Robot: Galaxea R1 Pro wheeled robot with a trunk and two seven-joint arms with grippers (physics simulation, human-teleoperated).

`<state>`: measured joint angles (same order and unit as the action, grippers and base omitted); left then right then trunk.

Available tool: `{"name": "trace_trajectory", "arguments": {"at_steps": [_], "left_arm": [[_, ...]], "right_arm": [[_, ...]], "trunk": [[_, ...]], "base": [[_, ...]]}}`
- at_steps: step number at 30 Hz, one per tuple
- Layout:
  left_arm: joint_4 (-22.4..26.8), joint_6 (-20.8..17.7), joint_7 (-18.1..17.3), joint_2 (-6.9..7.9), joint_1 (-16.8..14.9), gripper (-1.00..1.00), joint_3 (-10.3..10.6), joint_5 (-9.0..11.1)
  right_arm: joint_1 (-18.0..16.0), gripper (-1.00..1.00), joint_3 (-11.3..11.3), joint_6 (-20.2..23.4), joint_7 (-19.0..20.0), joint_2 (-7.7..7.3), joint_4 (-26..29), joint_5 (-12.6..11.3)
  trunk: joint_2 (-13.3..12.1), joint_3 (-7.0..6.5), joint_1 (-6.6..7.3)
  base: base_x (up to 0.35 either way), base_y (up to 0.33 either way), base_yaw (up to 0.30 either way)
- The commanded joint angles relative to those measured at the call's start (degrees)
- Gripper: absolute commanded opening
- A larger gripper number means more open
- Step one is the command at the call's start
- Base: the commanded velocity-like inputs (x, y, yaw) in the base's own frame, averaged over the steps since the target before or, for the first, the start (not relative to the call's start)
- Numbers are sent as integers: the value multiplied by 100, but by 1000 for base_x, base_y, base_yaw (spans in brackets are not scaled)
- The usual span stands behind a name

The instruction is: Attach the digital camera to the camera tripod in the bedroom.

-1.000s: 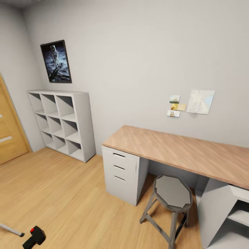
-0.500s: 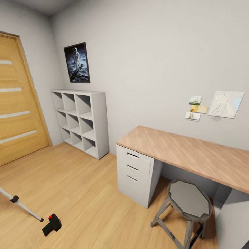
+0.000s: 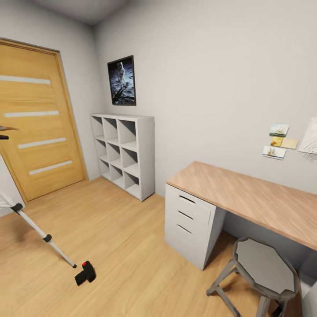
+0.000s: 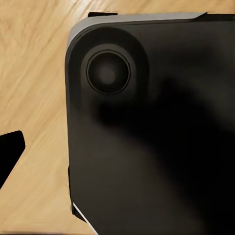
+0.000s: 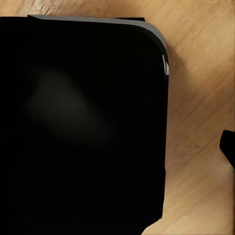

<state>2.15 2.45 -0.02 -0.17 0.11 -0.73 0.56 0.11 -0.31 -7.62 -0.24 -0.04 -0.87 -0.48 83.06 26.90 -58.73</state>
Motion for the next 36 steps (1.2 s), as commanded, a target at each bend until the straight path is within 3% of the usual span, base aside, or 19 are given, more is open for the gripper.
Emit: {"name": "trace_trajectory", "arguments": {"at_steps": [1, 36], "left_arm": [[5, 10, -1, -1, 1, 100, -6, 6], [5, 27, 2, -1, 2, 100, -6, 14]], "right_arm": [[-2, 100, -3, -32, -2, 1, -9, -5], [-2, 100, -5, -29, -2, -5, -9, -14]], "trunk": [[2, 3, 0], [2, 3, 0]], "base": [[0, 0, 280], [0, 0, 280]]}}
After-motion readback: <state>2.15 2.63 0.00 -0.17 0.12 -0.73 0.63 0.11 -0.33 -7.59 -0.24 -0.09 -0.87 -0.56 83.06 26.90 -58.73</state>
